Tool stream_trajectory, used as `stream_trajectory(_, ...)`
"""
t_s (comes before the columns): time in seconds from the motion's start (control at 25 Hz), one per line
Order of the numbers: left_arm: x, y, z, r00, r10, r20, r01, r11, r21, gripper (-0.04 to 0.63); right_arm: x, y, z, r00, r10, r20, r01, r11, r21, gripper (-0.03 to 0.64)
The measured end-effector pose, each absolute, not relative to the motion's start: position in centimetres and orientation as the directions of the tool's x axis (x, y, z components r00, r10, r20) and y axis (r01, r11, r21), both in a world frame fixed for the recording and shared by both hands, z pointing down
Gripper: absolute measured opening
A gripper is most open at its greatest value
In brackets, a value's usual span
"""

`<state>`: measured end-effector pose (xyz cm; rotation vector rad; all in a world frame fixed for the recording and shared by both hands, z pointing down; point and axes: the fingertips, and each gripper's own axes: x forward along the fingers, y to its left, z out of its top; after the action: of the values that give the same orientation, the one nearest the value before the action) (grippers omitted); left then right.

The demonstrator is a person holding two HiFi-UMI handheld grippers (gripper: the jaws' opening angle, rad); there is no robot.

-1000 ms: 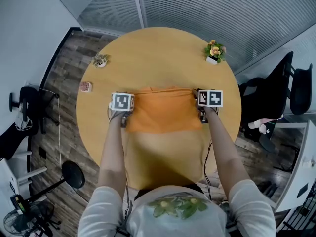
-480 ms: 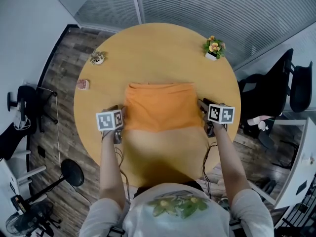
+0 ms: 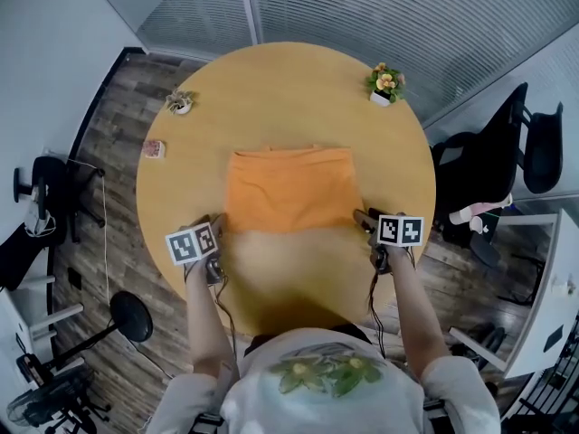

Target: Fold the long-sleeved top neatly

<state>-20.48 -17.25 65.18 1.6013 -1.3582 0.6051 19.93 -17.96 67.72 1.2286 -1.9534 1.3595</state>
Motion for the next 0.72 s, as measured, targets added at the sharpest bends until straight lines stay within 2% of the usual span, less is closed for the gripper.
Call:
stream_trajectory(0.12,-21.2,-17.4,63.4,0.284,-0.56,0.778,-0.924,0.057,0.378,0.173,20.4,-17.7,67.1,-0.484,-0.432,0.762,-0.865,0.102,-0.491,0.21)
stream_trajectory(0.2,-22.0,-17.1,62.5,0.315,-0.573,0.756,-0.917,0.02,0.397,0.173,20.8,-17.5,66.1,-0.481,-0.469,0.741,-0.861,0.091,-0.501,0.212)
stream_trajectory(0.28,-21.9,-16.0,62.5,0.381,-0.526,0.76,-0.912,-0.079,0.402,0.173,20.7,-16.6,65.6,-0.502,-0.461,0.732,-0.85,0.106,-0.516,0.212)
stream_trajectory(0.4,-20.0,-14.1,65.2,0.425,-0.387,0.818,-0.904,-0.233,0.359,0.173,20.0,-14.8,67.2,-0.523,-0.378,0.764,-0.85,0.168,-0.499,0.215)
stream_trajectory(0.48,-18.8,-13.8,67.4,0.423,-0.345,0.838,-0.9,-0.268,0.345,0.173,19.6,-14.6,68.9,-0.5,-0.347,0.793,-0.866,0.203,-0.457,0.215)
stream_trajectory(0.56,-17.9,-14.3,68.4,0.419,-0.362,0.832,-0.905,-0.242,0.351,0.164,19.5,-14.7,70.0,-0.474,-0.336,0.814,-0.88,0.22,-0.422,0.212)
stream_trajectory(0.6,-17.4,-14.5,68.7,0.415,-0.369,0.831,-0.908,-0.226,0.353,0.143,19.5,-14.8,70.2,-0.463,-0.337,0.82,-0.885,0.228,-0.406,0.19)
stream_trajectory(0.64,-17.1,-14.6,68.9,0.407,-0.368,0.836,-0.912,-0.22,0.348,0.107,19.4,-14.9,70.2,-0.452,-0.343,0.823,-0.89,0.239,-0.388,0.109)
stream_trajectory(0.68,-16.8,-14.5,69.1,0.394,-0.359,0.846,-0.917,-0.222,0.332,0.066,19.4,-14.9,70.1,-0.443,-0.351,0.825,-0.893,0.254,-0.371,0.067)
stream_trajectory(0.72,-16.7,-14.4,69.1,0.377,-0.349,0.858,-0.922,-0.233,0.31,0.046,19.3,-14.8,69.9,-0.44,-0.356,0.825,-0.893,0.271,-0.359,0.048)
